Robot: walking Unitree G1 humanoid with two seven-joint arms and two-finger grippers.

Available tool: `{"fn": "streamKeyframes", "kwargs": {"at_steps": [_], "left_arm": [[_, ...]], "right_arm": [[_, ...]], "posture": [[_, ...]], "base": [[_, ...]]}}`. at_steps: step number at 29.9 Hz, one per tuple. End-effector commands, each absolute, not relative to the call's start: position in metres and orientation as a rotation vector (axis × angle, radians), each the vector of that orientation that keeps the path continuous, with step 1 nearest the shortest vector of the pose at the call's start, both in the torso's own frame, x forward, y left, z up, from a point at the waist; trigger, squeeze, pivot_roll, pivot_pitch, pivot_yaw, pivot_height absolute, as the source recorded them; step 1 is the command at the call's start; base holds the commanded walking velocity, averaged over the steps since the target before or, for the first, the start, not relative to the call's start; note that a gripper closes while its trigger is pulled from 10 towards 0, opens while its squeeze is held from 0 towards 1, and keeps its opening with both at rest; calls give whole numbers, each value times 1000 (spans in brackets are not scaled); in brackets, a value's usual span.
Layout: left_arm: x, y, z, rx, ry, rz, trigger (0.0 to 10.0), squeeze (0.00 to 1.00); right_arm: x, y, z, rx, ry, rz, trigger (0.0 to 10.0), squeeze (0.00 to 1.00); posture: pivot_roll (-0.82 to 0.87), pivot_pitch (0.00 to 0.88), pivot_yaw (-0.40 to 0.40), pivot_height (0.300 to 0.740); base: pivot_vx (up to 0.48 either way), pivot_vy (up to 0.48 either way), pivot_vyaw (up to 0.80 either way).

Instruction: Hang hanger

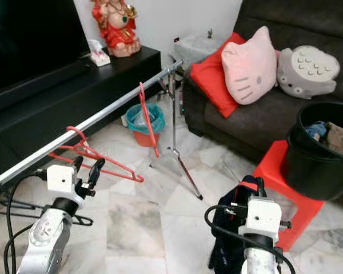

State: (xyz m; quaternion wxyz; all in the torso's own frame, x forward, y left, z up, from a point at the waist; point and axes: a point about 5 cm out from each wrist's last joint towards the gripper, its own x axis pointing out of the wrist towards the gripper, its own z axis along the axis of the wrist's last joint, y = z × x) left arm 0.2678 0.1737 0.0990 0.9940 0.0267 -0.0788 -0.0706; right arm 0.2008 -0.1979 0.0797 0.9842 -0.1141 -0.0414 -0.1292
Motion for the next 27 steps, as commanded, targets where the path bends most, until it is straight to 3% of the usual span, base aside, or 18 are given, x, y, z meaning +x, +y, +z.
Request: {"fn": "streamKeyframes", "kwargs": {"at_steps": [1, 5, 18, 27], "left_arm": [[268, 176, 100, 69, -156, -136, 10000, 0], [268, 178, 97, 72, -139, -120, 10000, 0], [262, 183, 93, 82, -114, -121, 10000, 0], [259, 186, 94, 99, -113, -135, 10000, 0]], "right_arm": [[202, -197, 87, -226, -122, -256, 10000, 0], [202, -199, 87, -239, -121, -264, 10000, 0], [201, -196, 86, -239, -122, -244, 10000, 0], [201, -194, 86, -243, -122, -236, 10000, 0]], "posture": [[-68, 0, 62, 740], [-68, 0, 60, 740], [-61, 0, 62, 740], [-61, 0, 65, 740]], "base": [[0, 0, 0], [0, 0, 0], [0, 0, 800], [0, 0, 551]]}}
